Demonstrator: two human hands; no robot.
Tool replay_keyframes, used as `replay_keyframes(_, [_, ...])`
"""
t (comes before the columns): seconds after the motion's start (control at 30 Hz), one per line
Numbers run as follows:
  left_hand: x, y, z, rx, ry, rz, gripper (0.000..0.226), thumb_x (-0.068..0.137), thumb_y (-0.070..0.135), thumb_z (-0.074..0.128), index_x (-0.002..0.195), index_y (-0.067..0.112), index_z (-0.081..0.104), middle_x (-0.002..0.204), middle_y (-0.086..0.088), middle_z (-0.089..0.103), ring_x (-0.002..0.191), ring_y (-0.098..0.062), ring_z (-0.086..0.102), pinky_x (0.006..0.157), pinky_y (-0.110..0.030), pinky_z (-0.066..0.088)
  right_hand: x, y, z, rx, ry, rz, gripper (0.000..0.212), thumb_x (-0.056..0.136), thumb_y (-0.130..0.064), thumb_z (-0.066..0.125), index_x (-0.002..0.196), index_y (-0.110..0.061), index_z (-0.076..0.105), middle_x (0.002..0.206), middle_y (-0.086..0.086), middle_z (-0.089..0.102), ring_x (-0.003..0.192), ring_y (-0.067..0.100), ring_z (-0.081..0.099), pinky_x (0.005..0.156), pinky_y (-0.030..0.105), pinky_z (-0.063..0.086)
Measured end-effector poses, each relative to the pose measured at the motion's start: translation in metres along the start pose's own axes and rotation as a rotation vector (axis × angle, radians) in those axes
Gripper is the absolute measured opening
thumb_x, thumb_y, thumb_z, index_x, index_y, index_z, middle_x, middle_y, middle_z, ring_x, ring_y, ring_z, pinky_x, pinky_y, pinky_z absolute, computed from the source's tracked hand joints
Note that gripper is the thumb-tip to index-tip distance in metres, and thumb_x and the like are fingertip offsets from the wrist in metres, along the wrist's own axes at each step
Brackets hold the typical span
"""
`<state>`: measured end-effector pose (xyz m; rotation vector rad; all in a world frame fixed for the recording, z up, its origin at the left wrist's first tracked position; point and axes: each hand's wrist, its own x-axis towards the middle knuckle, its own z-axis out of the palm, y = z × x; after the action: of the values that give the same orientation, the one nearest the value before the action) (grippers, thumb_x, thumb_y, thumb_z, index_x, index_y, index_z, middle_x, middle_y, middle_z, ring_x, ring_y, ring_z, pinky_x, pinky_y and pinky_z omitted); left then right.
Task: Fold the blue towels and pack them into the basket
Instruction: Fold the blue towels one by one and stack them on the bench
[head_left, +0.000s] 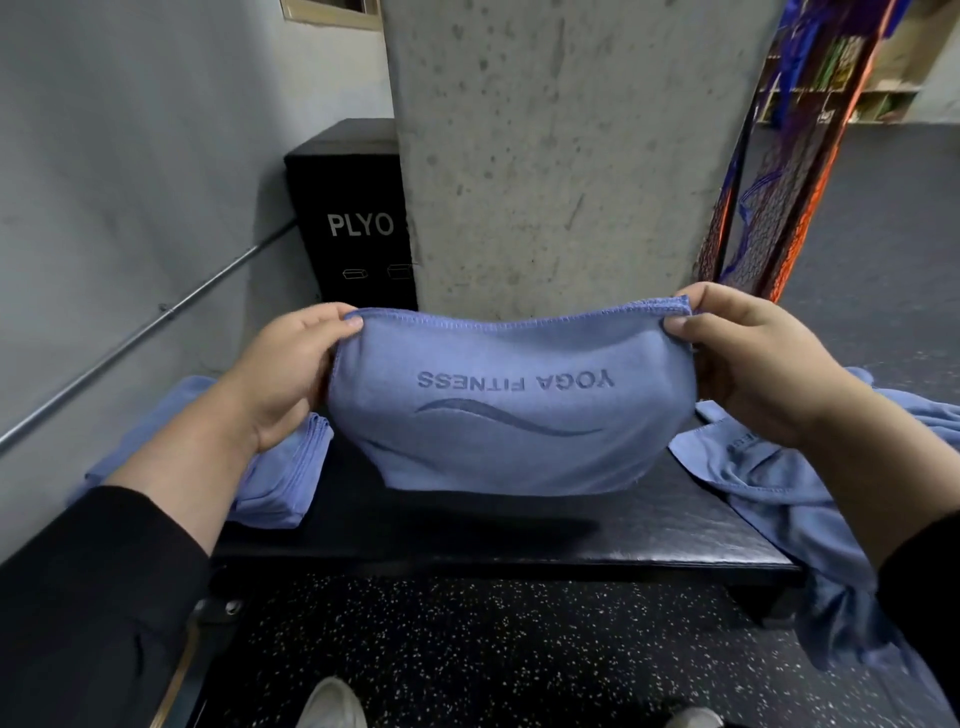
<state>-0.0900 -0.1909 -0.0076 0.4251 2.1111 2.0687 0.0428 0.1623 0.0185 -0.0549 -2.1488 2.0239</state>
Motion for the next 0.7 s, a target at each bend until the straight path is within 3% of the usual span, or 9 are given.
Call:
replay_keyframes(0.07, [0.001,-0.003,-0.007,-0.020,-0.088,-0.071,0.013,0.097,0.015,0.056,0.088,0.014,0.064,0.083,-0.009,0.061,0.076,-0.021,0.056,0.066,-0.029,0.044,0.001,0.003,-0.004,0.031,-0.007,0.028,0.004,0.098,-0.009,0.055,0.095,-0.010,0.057,0.075,0.007,0.051,0.059,0.020,0.046,0.051,0.028,0.040])
replay_keyframes(0.13, [0.004,-0.006,-0.010,-0.038,-0.116,-0.117,0.006,0.088,0.019,0.059,0.087,0.015,0.064,0.085,-0.011,0.056,0.078,-0.024,0.052,0.068,-0.034,0.038,0.005,0.008,-0.004,0.064,0.020,0.038,0.016,0.097,-0.010,0.055,0.084,-0.017,0.061,0.077,0.006,0.052,0.064,0.021,0.043,0.053,0.029,0.038])
replay_keyframes(0.3, [0.028,-0.011,0.006,-0.083,0.070,-0.104,0.020,0.096,0.008,0.048,0.094,0.014,0.066,0.079,-0.005,0.063,0.066,-0.015,0.058,0.060,-0.027,0.044,0.039,0.022,0.009,0.058,0.189,0.055,0.019,0.098,-0.014,0.059,0.081,-0.020,0.061,0.065,-0.003,0.059,0.052,0.012,0.047,0.051,0.023,0.040])
replay_keyframes(0.4, [0.056,-0.027,0.020,-0.089,0.250,-0.123,0.025,0.102,0.009,0.049,0.122,0.019,0.061,0.087,0.000,0.068,0.076,-0.015,0.065,0.066,-0.027,0.054,0.078,0.048,0.012,0.072,0.362,0.073,0.006,0.096,-0.021,0.065,0.090,-0.019,0.066,0.076,-0.002,0.067,0.062,0.014,0.059,0.062,0.029,0.047])
replay_keyframes(0.43, [0.066,-0.039,0.022,-0.102,0.282,-0.168,0.032,0.103,0.014,0.050,0.134,0.022,0.053,0.097,0.000,0.069,0.088,-0.016,0.066,0.076,-0.033,0.055,0.091,0.064,0.012,-0.019,0.424,0.095,0.011,0.094,-0.027,0.068,0.103,-0.019,0.068,0.088,-0.002,0.070,0.075,0.016,0.064,0.069,0.032,0.048])
replay_keyframes(0.47, [0.073,-0.052,0.024,-0.072,0.311,-0.223,0.041,0.104,0.020,0.052,0.144,0.024,0.045,0.111,-0.001,0.067,0.100,-0.018,0.065,0.086,-0.039,0.052,0.102,0.081,0.011,-0.191,0.459,0.133,0.032,0.093,-0.032,0.070,0.121,-0.018,0.064,0.104,0.000,0.069,0.091,0.018,0.066,0.078,0.032,0.049])
replay_keyframes(0.53, [0.080,-0.084,0.026,0.186,0.356,-0.281,0.054,0.100,0.032,0.058,0.151,0.026,0.039,0.131,0.000,0.059,0.114,-0.020,0.060,0.095,-0.041,0.048,0.109,0.117,0.013,-0.576,0.420,0.218,0.062,0.092,-0.035,0.070,0.145,-0.013,0.046,0.130,0.010,0.059,0.118,0.028,0.059,0.093,0.032,0.044])
replay_keyframes(0.6, [0.072,-0.110,0.030,0.551,0.313,-0.241,0.052,0.098,0.033,0.062,0.147,0.024,0.046,0.132,0.003,0.056,0.117,-0.023,0.058,0.093,-0.034,0.046,0.103,0.147,0.019,-0.832,0.302,0.243,0.064,0.091,-0.035,0.070,0.145,-0.012,0.045,0.138,0.018,0.052,0.125,0.036,0.053,0.101,0.036,0.041])
replay_keyframes(0.7, [0.053,-0.144,0.037,0.958,-0.061,-0.113,0.046,0.096,0.036,0.064,0.140,0.027,0.055,0.139,-0.002,0.054,0.126,-0.023,0.054,0.102,-0.035,0.043,0.087,0.177,0.029,-1.015,0.081,0.201,0.047,0.091,-0.035,0.069,0.132,-0.014,0.057,0.129,0.014,0.054,0.116,0.036,0.056,0.096,0.036,0.042])
